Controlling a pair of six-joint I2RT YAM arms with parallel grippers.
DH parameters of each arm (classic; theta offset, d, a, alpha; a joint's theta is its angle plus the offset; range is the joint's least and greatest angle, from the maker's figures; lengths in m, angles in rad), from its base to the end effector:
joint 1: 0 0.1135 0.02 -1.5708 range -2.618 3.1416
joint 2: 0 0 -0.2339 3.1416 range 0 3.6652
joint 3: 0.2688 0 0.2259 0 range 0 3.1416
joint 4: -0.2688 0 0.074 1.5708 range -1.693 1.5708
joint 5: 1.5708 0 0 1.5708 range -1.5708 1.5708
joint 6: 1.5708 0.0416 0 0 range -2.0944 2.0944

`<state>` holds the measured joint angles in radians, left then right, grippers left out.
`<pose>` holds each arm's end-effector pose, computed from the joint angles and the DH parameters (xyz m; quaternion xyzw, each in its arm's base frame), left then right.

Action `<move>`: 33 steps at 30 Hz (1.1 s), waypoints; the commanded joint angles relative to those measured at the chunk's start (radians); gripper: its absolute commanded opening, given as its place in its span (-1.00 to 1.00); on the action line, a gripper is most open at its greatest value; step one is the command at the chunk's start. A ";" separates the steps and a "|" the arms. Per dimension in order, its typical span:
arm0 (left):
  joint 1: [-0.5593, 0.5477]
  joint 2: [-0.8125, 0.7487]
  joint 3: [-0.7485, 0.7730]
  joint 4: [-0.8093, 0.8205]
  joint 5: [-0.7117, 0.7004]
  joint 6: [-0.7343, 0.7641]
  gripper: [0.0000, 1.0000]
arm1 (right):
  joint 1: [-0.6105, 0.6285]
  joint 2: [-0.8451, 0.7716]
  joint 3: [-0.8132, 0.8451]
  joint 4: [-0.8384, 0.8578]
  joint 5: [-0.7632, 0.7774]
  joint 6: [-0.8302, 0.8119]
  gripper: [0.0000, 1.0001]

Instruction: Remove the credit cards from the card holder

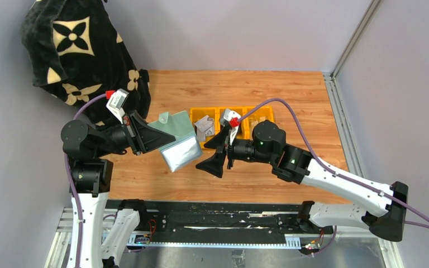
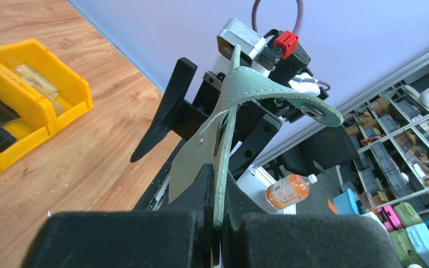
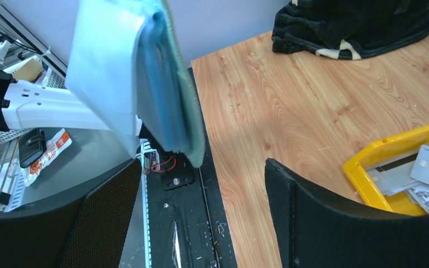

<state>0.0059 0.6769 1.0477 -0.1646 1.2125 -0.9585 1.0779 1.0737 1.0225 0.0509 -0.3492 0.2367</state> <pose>0.1059 -0.0383 0.4130 0.1515 0.6642 -0.6117 0.4021 0.1020 0.2200 0.3678 -0.3965 0.5856 0.5227 0.4761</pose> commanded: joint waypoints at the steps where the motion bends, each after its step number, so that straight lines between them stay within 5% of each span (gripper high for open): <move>1: 0.005 -0.011 0.034 0.031 0.027 -0.035 -1.00 | -0.033 0.020 0.048 0.086 -0.046 0.043 0.67; 18: 0.005 -0.020 0.028 0.016 0.040 -0.031 -1.00 | -0.066 0.157 0.236 0.167 -0.152 0.136 0.61; 33: 0.005 -0.006 0.057 -0.033 0.053 0.024 -1.00 | -0.067 0.132 0.167 0.195 -0.278 0.262 0.22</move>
<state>0.0059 0.6666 1.0538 -0.1940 1.2469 -0.9344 1.0206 1.2560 1.2541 0.2260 -0.5617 0.4603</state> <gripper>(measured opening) 0.028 0.611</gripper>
